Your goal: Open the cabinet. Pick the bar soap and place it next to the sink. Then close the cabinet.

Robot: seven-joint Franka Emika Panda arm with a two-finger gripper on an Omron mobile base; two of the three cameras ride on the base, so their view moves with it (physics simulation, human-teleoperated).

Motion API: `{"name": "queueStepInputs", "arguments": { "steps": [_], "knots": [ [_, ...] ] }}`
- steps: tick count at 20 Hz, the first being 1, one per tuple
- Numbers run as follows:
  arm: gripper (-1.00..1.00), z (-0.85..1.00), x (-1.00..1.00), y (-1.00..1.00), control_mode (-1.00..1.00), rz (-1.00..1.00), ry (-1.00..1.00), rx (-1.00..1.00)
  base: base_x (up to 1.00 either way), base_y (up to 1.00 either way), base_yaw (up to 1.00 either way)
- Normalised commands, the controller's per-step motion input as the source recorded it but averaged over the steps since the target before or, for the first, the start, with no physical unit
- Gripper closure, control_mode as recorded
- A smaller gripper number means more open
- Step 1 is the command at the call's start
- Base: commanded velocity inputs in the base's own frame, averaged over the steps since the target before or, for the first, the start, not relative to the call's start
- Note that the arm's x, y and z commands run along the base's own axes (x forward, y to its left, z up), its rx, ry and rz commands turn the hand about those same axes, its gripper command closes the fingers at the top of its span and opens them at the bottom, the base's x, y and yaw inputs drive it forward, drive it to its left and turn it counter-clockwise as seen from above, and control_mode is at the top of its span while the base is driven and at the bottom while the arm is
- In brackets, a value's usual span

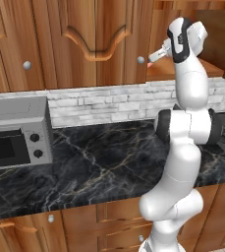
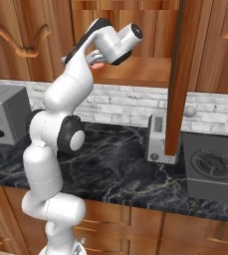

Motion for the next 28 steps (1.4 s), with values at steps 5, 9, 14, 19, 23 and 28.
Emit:
{"name": "queueStepInputs", "arguments": {
  "steps": [5, 9, 14, 19, 23, 28],
  "knots": [
    [-1.00, -0.13, 0.00, 0.02, -1.00, 0.00, 0.01, 0.00, 0.00, 0.00, 0.00],
    [-1.00, -0.24, 0.00, 0.05, -1.00, 0.00, 0.00, 0.00, 0.00, 0.00, 0.00],
    [-1.00, -0.44, -0.03, 0.01, -1.00, 0.00, 0.00, 0.00, 0.00, 0.00, 0.00],
    [-1.00, -0.24, 0.00, 0.00, -1.00, 0.00, 0.00, 0.00, 0.00, 0.00, 0.00],
    [1.00, 0.00, 0.00, 0.01, -1.00, 0.00, 0.00, 0.00, 0.00, 0.00, 0.00],
    [1.00, 0.00, 0.00, 0.02, -1.00, 0.00, 0.00, 0.00, 0.00, 0.00, 0.00]
  ]
}}
